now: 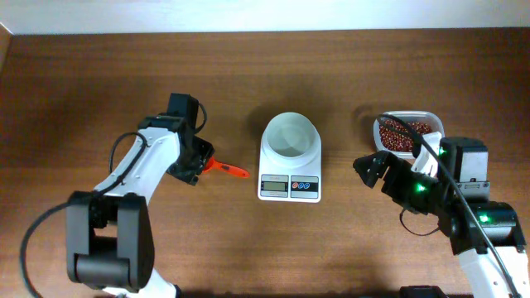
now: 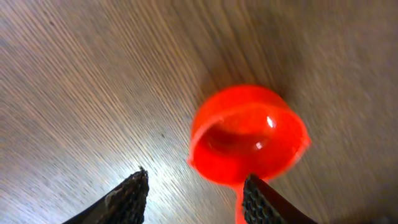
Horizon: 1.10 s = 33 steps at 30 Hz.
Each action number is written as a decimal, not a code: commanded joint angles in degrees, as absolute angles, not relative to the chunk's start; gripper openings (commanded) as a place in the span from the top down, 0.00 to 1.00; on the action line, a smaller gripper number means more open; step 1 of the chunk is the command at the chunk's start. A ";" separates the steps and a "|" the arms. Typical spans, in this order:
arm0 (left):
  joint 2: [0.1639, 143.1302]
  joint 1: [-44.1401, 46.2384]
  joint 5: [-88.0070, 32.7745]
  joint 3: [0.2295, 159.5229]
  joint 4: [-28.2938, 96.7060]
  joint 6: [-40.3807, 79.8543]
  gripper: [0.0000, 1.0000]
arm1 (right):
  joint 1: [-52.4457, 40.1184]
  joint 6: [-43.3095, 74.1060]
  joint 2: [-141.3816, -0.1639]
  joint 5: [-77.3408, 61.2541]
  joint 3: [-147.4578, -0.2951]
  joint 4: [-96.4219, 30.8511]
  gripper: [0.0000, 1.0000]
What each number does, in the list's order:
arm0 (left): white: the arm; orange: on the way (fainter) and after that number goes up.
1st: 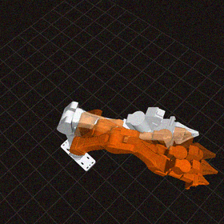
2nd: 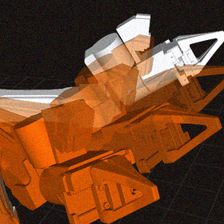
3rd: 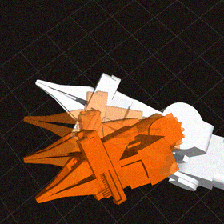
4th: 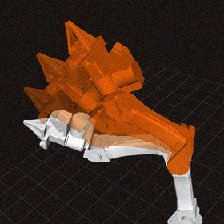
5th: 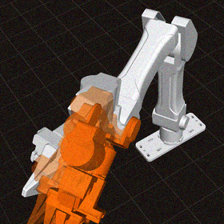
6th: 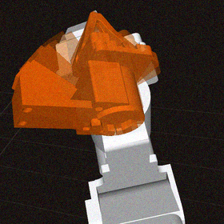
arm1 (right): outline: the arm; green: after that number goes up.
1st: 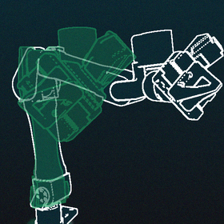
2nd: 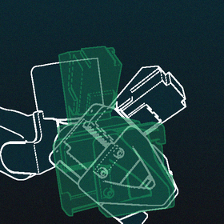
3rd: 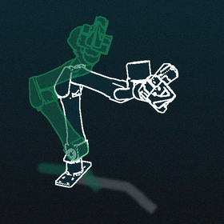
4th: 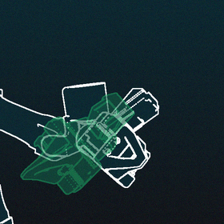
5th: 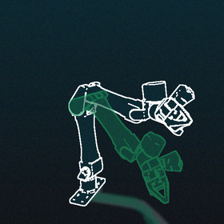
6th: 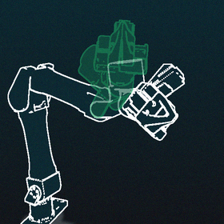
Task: Scoop and weigh 50g on scale
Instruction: 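Move the left gripper to the orange scoop and grasp its bowl, then lift the scoop with the left gripper toward the right gripper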
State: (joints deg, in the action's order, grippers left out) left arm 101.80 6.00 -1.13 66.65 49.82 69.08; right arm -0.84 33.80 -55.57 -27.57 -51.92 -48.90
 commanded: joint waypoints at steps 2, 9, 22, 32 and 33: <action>105.30 6.02 1.85 66.63 49.08 71.20 0.49 | -1.10 33.19 -55.51 -28.08 -52.73 -48.95 0.01; 108.01 6.02 4.38 66.46 44.66 71.18 0.88 | -1.10 33.19 -55.51 -28.08 -52.73 -49.17 0.01; 94.96 5.74 -1.15 66.54 49.04 63.75 1.00 | -1.13 29.69 -55.48 -30.92 -52.73 -52.86 0.03; 67.09 5.76 -11.81 66.52 51.96 55.29 1.00 | -1.19 7.84 -55.51 -57.41 -52.71 -51.59 0.02; 65.21 5.82 -11.77 66.52 53.01 56.27 1.00 | -1.30 7.62 -55.51 -57.39 -52.66 -50.78 0.02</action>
